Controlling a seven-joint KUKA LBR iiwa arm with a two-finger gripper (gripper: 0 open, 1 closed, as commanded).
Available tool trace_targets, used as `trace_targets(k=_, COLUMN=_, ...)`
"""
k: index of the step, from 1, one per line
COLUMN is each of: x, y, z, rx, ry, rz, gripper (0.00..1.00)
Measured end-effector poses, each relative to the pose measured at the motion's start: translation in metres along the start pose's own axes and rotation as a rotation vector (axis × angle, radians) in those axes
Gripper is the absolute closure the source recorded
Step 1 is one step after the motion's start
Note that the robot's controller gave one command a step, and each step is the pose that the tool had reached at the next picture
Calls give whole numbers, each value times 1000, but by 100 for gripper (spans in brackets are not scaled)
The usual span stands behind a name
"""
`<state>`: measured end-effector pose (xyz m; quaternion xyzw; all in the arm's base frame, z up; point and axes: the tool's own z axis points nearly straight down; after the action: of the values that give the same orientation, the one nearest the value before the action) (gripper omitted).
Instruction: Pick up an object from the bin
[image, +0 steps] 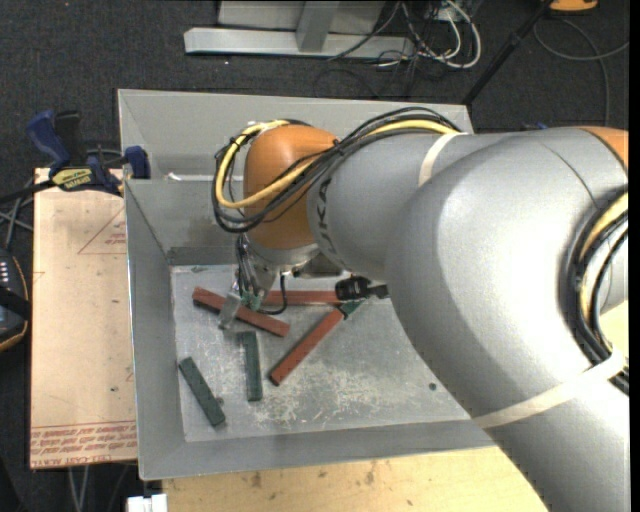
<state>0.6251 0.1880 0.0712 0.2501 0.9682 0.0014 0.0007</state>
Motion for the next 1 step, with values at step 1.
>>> trace_targets(k=1, x=0, y=0, z=0, rx=0, ry=0, rz=0, gripper=100)
